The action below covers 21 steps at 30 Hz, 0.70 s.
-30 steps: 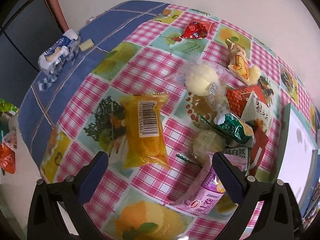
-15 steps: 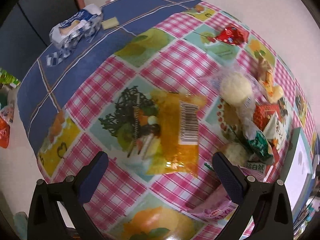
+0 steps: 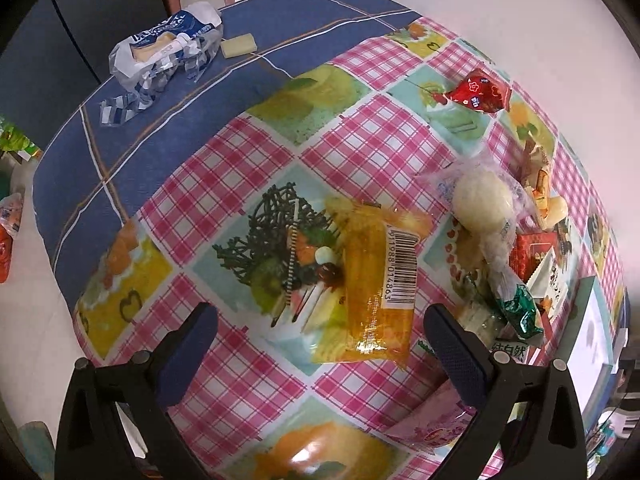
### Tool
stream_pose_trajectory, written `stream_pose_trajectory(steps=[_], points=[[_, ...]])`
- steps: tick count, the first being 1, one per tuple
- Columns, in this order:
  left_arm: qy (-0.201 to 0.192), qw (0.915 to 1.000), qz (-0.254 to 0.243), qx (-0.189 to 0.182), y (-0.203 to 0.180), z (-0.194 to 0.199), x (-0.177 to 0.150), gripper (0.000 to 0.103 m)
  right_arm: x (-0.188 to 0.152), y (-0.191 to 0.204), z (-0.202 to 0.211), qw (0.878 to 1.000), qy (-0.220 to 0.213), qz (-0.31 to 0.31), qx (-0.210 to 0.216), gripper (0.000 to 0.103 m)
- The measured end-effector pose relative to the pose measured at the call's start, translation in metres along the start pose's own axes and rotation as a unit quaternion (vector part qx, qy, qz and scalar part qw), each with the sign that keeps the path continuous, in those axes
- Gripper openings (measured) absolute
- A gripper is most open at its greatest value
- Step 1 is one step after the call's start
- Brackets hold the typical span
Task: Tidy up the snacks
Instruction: 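Grasp the yellow bread bag with the left tool while the right tool grasps the purple cake pack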
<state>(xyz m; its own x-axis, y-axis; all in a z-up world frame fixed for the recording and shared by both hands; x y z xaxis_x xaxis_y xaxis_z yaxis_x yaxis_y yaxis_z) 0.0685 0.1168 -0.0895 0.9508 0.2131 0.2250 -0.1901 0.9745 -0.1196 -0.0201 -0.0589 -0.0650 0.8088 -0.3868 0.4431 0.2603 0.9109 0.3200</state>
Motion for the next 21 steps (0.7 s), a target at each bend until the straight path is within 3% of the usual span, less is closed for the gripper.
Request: stream_pose_trajectory(steps=[4, 12, 18, 21], points=[[0.0, 1.0, -0.006, -0.006, -0.005, -0.004, 0.003, 0.097, -0.005, 0.008, -0.012, 1.0, 0.021, 0.017, -0.006, 0.064], [0.02, 0.9993, -0.03, -0.011, -0.023, -0.027, 0.004, 0.073, -0.014, 0.007, -0.033, 0.998, 0.055, 0.013, -0.005, 0.062], [0.038, 0.9983, -0.043, -0.013, -0.034, -0.045, 0.001, 0.049, -0.02, 0.011, -0.05, 0.997, 0.073, 0.02, -0.013, 0.062], [0.04, 0.998, -0.048, -0.009, -0.037, -0.051, 0.0, 0.045, -0.023, 0.014, -0.06, 0.996, 0.085, 0.029, -0.025, 0.052]])
Point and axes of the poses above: each gripper's, at about its wrist camera, not at the fingertips, and z roughly against the way its jaws point, y to its left, x to its top, the point moved 7 cm from there along -z, roughly the way its jaws point, and after that the axes turned 3 degrees about z, right-handed, at the moved point
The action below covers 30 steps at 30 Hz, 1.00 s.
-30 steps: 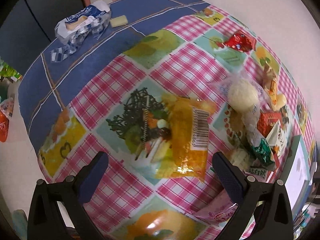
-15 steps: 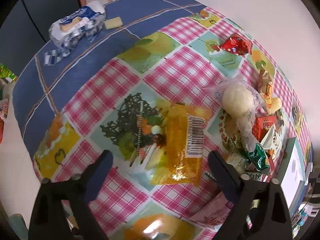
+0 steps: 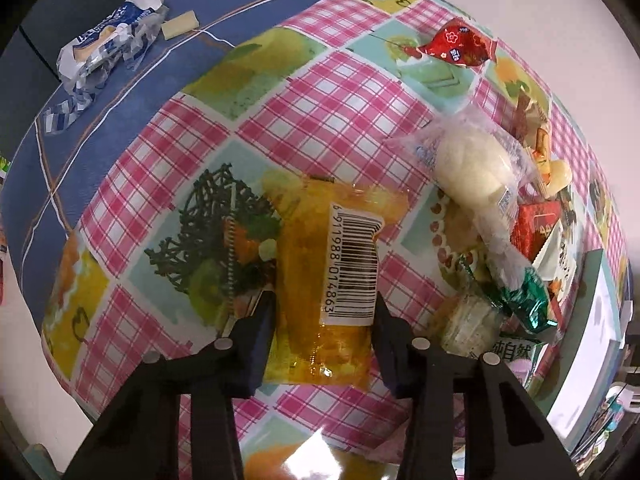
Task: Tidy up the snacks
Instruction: 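Grasp the yellow bread bag with the left tool while the right tool grasps the purple cake pack, then carry both packs to the white tray and open both tools to release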
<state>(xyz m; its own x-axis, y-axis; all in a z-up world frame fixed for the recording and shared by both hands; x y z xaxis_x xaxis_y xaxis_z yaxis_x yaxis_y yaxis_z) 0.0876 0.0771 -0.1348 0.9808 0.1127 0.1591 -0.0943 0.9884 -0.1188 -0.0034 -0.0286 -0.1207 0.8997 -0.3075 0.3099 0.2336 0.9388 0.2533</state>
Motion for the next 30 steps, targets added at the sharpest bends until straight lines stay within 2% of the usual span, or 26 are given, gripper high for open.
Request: stream_pose_trajectory(steps=[4, 11, 19, 23, 25, 30], points=[[-0.004, 1.0, -0.006, 0.002, -0.004, -0.002, -0.001, 0.042, -0.003, -0.003, -0.007, 1.0, 0.012, -0.008, 0.001, 0.045], [-0.008, 0.9999, -0.008, 0.003, -0.002, 0.007, -0.01, 0.041, -0.001, -0.007, 0.007, 1.0, -0.006, -0.006, 0.004, 0.042], [-0.052, 0.9985, -0.017, -0.002, -0.003, 0.039, -0.01, 0.041, 0.004, -0.008, 0.04, 0.998, -0.049, -0.021, 0.024, 0.042], [-0.072, 0.9971, -0.024, -0.013, -0.008, 0.054, -0.009, 0.041, 0.013, -0.029, 0.063, 0.995, -0.088, -0.037, -0.01, 0.042], [-0.079, 0.9962, -0.031, -0.018, -0.015, 0.058, -0.01, 0.041, 0.017, -0.05, 0.07, 0.992, -0.1, -0.057, -0.052, 0.042], [-0.094, 0.9917, -0.079, -0.039, -0.059, 0.069, -0.019, 0.041, 0.022, -0.105, 0.086, 0.982, -0.112, -0.127, -0.088, 0.042]])
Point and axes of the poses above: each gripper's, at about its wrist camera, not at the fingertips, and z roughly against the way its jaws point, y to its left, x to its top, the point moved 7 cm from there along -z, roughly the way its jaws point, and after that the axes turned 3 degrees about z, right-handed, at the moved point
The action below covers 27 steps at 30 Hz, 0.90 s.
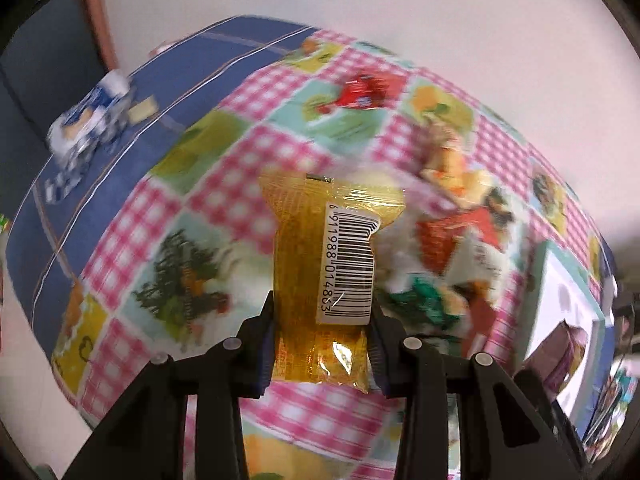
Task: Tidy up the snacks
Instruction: 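Carry both packs to the white tray and open both tools to release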
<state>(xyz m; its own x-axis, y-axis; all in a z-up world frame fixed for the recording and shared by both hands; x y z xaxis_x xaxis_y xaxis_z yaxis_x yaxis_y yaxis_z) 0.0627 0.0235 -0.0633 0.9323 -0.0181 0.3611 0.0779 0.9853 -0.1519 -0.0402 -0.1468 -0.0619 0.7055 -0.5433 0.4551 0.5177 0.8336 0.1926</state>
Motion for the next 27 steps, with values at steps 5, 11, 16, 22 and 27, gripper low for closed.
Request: stream_pose_trajectory(steps=[5, 11, 16, 22, 27], points=[[-0.008, 0.9982, -0.055, -0.025, -0.05, 0.003, -0.004, 0.041, 0.016, -0.054, 0.0, 0.997, -0.007, -0.059, -0.056, 0.042], [-0.007, 0.992, -0.12, -0.04, -0.11, 0.0, -0.015, 0.041, 0.027, -0.111, 0.002, 0.987, -0.006, -0.12, -0.107, 0.042], [-0.015, 0.9831, -0.174, -0.055, -0.163, -0.003, -0.021, 0.041, 0.035, -0.148, 0.007, 0.978, -0.017, -0.16, -0.135, 0.042], [-0.017, 0.9711, -0.227, -0.073, -0.223, -0.01, -0.029, 0.041, 0.047, -0.176, 0.002, 0.968, -0.022, -0.183, -0.168, 0.042], [-0.021, 0.9641, -0.253, -0.077, -0.256, -0.018, -0.032, 0.041, 0.053, -0.195, 0.0, 0.963, -0.029, -0.193, -0.187, 0.042]])
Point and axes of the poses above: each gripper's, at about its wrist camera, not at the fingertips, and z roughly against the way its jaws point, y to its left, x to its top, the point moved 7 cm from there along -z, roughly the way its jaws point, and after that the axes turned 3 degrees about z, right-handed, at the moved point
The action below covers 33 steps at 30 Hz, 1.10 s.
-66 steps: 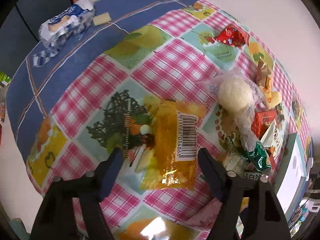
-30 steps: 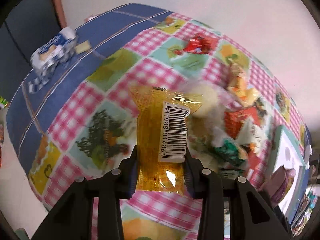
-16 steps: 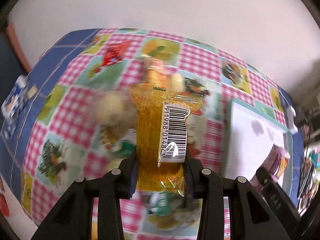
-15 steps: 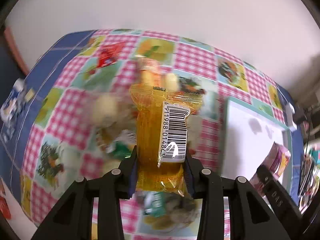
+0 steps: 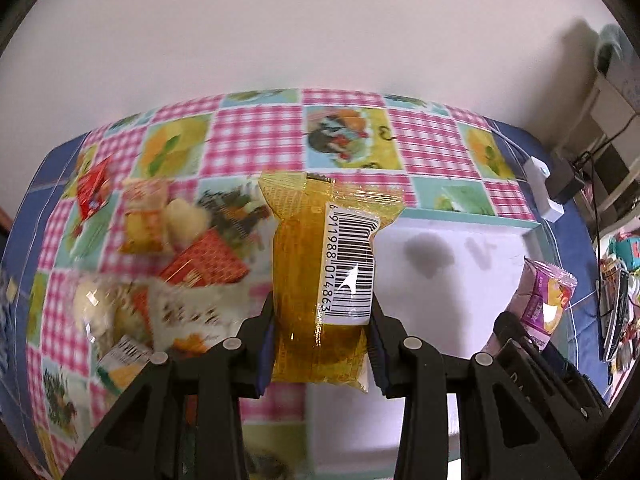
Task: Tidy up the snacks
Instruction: 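Carry both packs to the white tray and open both tools to release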
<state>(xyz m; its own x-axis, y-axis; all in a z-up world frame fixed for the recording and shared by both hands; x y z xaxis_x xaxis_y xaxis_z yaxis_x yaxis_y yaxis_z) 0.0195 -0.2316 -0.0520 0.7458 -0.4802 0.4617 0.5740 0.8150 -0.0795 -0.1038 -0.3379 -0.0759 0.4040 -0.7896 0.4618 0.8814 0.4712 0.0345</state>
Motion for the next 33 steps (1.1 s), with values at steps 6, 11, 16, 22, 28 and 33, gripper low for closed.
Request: stream_pose_trajectory(steps=[6, 11, 16, 22, 28, 33], points=[[0.001, 0.9999, -0.014, -0.005, -0.016, -0.017, 0.012, 0.041, 0.023, -0.02, -0.011, 1.0, -0.008, -0.023, -0.018, 0.042], [0.004, 0.9997, -0.017, -0.015, -0.023, -0.035, 0.015, 0.041, 0.031, -0.03, -0.021, 0.999, -0.007, -0.034, -0.029, 0.042], [0.015, 0.9994, -0.021, -0.024, -0.026, -0.049, 0.013, 0.041, 0.028, -0.029, -0.037, 0.999, 0.011, -0.031, -0.033, 0.042], [0.02, 0.9992, -0.017, -0.031, -0.026, -0.045, 0.014, 0.052, 0.028, -0.031, -0.038, 0.999, 0.016, -0.032, -0.035, 0.042], [0.021, 0.9991, -0.008, -0.035, -0.021, -0.032, 0.019, 0.064, 0.03, -0.031, -0.037, 0.999, 0.023, -0.037, -0.024, 0.043], [0.023, 0.9995, 0.009, -0.018, -0.008, -0.024, 0.021, 0.068, 0.028, -0.027, -0.035, 0.999, 0.028, -0.025, -0.022, 0.045]])
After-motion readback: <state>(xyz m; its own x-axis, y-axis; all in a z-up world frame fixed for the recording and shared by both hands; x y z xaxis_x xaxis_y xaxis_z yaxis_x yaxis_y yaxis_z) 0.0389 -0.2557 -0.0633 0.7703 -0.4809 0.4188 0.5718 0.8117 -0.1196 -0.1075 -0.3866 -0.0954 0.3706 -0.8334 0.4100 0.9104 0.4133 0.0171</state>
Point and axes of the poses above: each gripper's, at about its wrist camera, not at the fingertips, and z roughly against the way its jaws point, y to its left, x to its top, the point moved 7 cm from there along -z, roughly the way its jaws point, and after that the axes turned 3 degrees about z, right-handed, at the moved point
